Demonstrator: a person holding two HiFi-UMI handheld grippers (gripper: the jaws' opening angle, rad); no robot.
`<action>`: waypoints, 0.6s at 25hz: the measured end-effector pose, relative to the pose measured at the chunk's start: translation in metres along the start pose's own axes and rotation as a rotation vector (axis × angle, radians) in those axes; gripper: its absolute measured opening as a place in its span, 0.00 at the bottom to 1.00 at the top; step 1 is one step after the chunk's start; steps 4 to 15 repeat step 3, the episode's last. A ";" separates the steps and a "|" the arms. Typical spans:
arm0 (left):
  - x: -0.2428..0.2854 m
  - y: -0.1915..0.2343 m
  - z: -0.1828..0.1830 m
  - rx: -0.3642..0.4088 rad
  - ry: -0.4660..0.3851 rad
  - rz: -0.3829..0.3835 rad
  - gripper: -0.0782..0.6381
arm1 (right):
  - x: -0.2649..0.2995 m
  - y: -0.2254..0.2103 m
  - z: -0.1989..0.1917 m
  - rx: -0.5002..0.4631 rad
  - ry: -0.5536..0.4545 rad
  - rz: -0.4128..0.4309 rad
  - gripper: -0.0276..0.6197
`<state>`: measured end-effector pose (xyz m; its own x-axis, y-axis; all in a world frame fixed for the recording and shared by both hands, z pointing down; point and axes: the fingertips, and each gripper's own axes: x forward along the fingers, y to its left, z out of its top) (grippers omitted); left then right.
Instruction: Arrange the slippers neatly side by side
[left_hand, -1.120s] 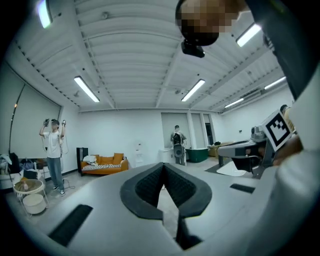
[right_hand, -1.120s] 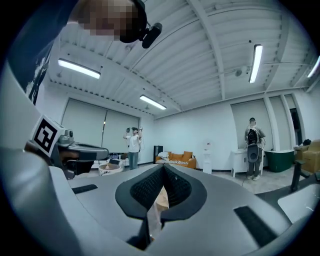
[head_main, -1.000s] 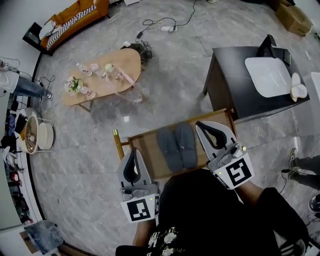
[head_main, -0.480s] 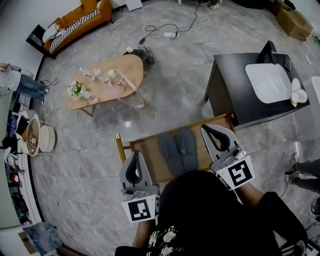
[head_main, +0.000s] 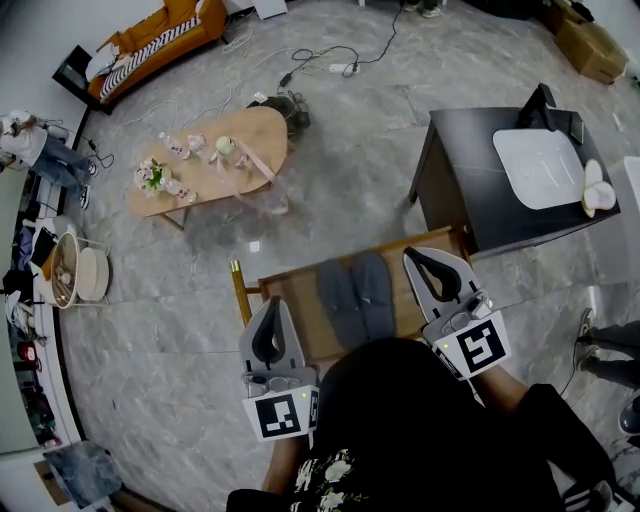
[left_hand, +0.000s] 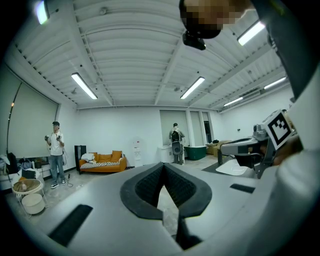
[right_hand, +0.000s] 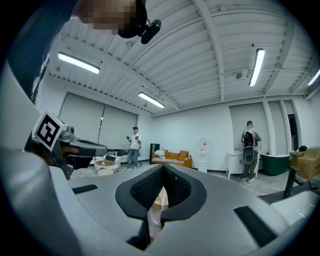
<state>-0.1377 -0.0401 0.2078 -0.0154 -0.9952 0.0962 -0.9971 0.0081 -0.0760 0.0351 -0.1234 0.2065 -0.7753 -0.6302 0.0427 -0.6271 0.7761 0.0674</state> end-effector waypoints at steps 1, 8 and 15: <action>0.001 0.001 0.000 0.001 0.000 0.000 0.11 | 0.001 0.000 0.000 -0.001 -0.001 0.001 0.04; 0.003 0.002 -0.001 0.003 -0.001 0.002 0.11 | 0.003 -0.001 -0.001 -0.004 -0.003 0.003 0.04; 0.003 0.002 -0.001 0.003 -0.001 0.002 0.11 | 0.003 -0.001 -0.001 -0.004 -0.003 0.003 0.04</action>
